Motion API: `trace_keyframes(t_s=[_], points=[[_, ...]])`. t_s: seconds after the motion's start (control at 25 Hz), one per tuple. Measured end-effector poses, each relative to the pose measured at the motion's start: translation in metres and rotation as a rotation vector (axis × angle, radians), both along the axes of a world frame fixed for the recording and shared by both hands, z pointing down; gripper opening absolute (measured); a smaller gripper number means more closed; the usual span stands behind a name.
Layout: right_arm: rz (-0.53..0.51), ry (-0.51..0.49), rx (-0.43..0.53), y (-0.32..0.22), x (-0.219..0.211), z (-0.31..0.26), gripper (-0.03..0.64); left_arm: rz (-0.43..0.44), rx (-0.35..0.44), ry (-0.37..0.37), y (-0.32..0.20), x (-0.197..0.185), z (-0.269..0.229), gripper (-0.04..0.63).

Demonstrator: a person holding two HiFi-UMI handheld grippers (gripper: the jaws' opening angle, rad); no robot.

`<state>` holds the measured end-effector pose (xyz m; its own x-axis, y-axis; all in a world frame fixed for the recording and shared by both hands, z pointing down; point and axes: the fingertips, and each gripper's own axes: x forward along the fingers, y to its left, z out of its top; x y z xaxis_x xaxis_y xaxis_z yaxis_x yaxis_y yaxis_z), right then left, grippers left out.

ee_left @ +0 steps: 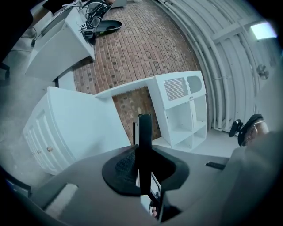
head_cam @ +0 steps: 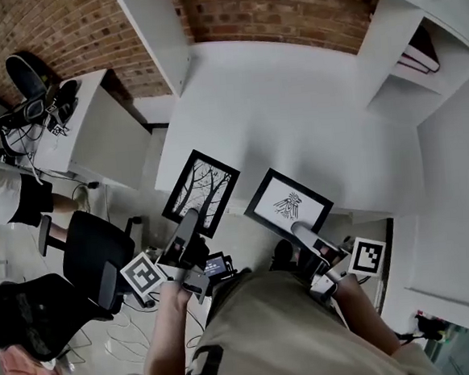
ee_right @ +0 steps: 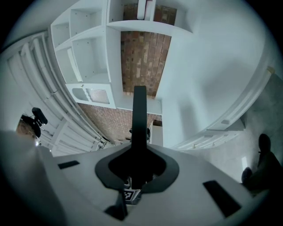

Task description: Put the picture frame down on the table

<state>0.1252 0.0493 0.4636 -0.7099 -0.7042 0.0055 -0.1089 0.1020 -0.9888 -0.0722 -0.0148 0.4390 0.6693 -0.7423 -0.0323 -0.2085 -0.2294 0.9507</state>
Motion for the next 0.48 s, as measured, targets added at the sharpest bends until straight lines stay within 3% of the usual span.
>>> trace_keyframes(t_s=[0.24, 0.48], points=[[-0.02, -0.029, 0.026, -0.029, 0.054, 0.006, 0.017, -0.017, 0.007, -0.025, -0.025, 0.053, 0.004, 0.041], [-0.002, -0.044, -0.012, -0.027, 0.089, -0.002, 0.017, 0.003, -0.009, -0.003, -0.039, 0.095, -0.007, 0.041]])
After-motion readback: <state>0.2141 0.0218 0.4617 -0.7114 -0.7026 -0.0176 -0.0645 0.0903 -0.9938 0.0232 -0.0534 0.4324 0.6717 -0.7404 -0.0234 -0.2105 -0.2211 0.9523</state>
